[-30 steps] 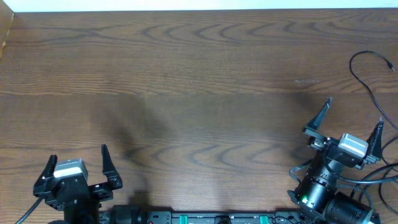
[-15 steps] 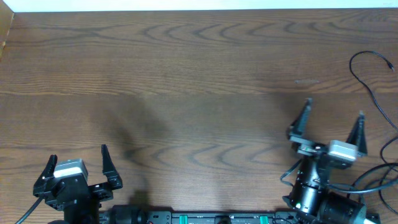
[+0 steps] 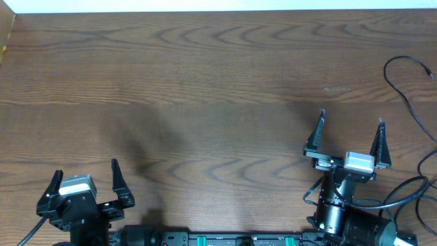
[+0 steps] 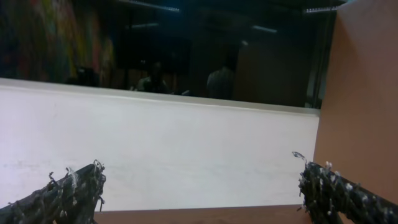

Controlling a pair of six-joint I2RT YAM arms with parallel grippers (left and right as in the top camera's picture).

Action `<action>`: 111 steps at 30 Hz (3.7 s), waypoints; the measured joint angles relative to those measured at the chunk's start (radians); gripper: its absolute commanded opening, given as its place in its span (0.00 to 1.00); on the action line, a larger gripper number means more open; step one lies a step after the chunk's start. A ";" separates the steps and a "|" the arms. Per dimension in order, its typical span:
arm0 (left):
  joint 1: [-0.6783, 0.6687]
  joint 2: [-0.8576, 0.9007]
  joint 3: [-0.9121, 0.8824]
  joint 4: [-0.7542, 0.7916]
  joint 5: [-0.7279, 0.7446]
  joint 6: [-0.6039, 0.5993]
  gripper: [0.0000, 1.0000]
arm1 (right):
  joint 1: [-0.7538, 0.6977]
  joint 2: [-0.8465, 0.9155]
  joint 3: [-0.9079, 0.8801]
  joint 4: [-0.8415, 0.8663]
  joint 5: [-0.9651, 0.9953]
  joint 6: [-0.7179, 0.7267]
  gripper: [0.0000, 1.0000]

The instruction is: Untangle cables

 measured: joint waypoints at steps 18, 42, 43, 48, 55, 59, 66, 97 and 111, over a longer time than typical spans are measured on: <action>0.000 0.000 0.000 0.000 0.000 0.000 0.98 | 0.050 -0.002 -0.001 0.100 0.003 0.089 0.99; 0.000 0.000 0.000 0.000 0.000 0.000 0.98 | -0.402 -0.167 -0.007 -1.060 -0.950 0.636 0.99; 0.000 0.000 0.000 0.000 0.000 0.000 0.98 | -0.478 -0.200 -0.008 -1.120 -1.041 0.645 0.99; 0.000 -0.001 -0.001 -0.001 0.000 0.000 0.98 | -0.742 -0.338 -0.008 -1.389 -1.304 0.674 0.99; 0.000 -0.001 -0.002 -0.001 0.000 0.000 0.98 | -0.895 -0.485 -0.009 -1.705 -1.297 0.697 0.99; 0.000 -0.001 -0.002 0.000 0.000 0.000 0.98 | -0.898 -0.566 -0.035 -1.758 -1.191 0.702 0.99; 0.000 -0.001 -0.002 0.000 0.000 0.000 0.98 | -0.898 -0.675 -0.145 -1.754 -1.094 0.702 0.99; 0.000 -0.001 -0.002 0.000 0.000 0.000 0.98 | -1.008 -0.725 -0.145 -1.749 -1.015 0.702 0.99; 0.000 -0.001 -0.002 -0.002 0.000 0.000 0.98 | -1.008 -0.725 -0.145 -1.748 -1.014 0.702 0.99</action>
